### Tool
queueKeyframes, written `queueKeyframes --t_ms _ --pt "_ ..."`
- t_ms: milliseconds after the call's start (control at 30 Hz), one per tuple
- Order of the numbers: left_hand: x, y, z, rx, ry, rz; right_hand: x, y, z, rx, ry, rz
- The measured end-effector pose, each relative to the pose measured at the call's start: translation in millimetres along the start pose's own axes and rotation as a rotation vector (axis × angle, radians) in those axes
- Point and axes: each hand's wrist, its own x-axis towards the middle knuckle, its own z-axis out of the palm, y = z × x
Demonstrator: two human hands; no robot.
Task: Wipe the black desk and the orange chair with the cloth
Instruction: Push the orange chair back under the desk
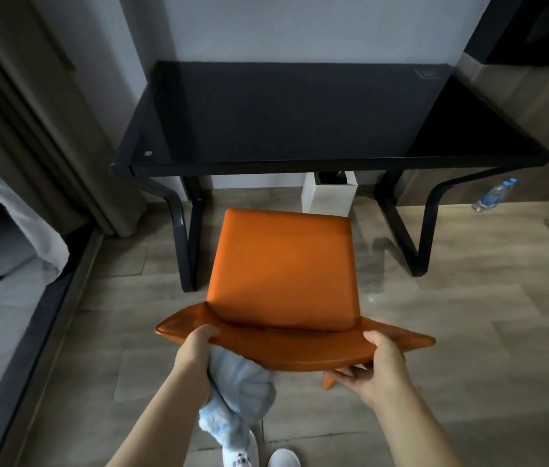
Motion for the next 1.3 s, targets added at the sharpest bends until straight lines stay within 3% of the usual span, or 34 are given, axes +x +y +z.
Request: queueKeyframes --t_ms 200,633,900,1300 --pt "6 1 -4 -0.036 -0.039 0.013 -10 12 29 0.157 0.104 0.018" --pt "13 14 1 -0.105 0.04 0.008 -4 5 22 0.099 0.074 -0.05" --pt "9 77 42 -0.126 0.027 0.155 -2 -55 63 0.062 -0.038 -0.158" --pt "24 111 87 -0.298 0.043 0.144 35 -124 115 -0.029 -0.148 -0.191"
